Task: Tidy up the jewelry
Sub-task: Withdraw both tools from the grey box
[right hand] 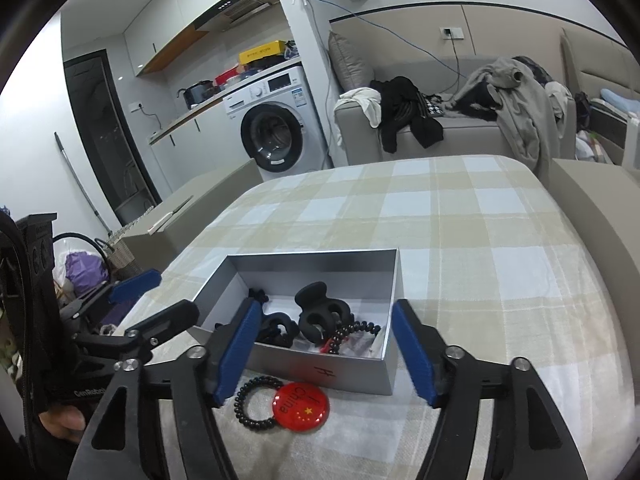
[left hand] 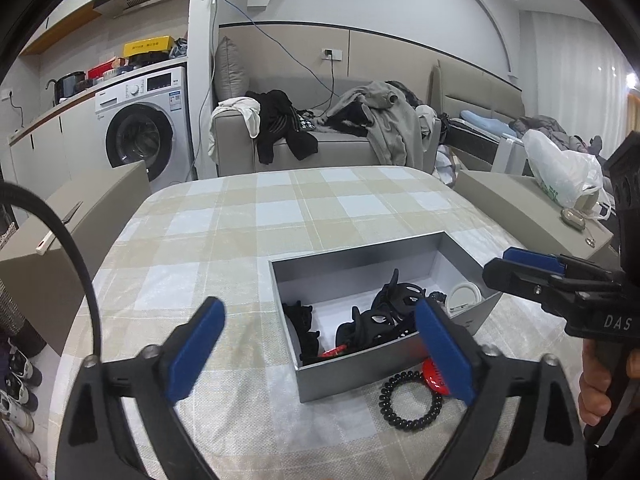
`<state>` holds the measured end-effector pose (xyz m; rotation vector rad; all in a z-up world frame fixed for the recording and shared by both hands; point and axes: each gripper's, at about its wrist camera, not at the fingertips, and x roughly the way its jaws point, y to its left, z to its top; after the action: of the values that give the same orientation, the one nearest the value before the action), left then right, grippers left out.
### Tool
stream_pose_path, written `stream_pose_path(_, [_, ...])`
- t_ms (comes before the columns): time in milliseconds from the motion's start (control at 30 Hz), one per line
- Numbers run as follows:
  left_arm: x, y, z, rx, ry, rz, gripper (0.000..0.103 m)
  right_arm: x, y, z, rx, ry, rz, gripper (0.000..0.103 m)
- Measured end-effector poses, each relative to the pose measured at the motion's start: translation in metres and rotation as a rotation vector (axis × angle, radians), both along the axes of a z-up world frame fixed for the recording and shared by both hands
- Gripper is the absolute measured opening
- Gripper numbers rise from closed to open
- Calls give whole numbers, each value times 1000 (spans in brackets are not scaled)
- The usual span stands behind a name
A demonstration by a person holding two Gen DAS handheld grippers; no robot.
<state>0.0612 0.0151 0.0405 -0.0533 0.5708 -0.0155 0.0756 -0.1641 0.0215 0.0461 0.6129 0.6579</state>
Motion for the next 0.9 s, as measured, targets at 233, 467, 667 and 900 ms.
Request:
stream_pose_path(233, [-18,4,-2,-4,-6,-15,102,-10,-1,2,-37,0,8,103])
stream_pose_path(467, [-35,-2,-15,-11,1,-16,102,-27,-15,-16,-58,-11,-9,103])
stream_pose_path(667, [-32,-13,-29,17,53,-52,102,-25,-20,-35,-67,30,-8,103])
stream_pose_path(900, [-30,-14,-40,17,100,-56,102,-31,-12,-44,-89,33,50,103])
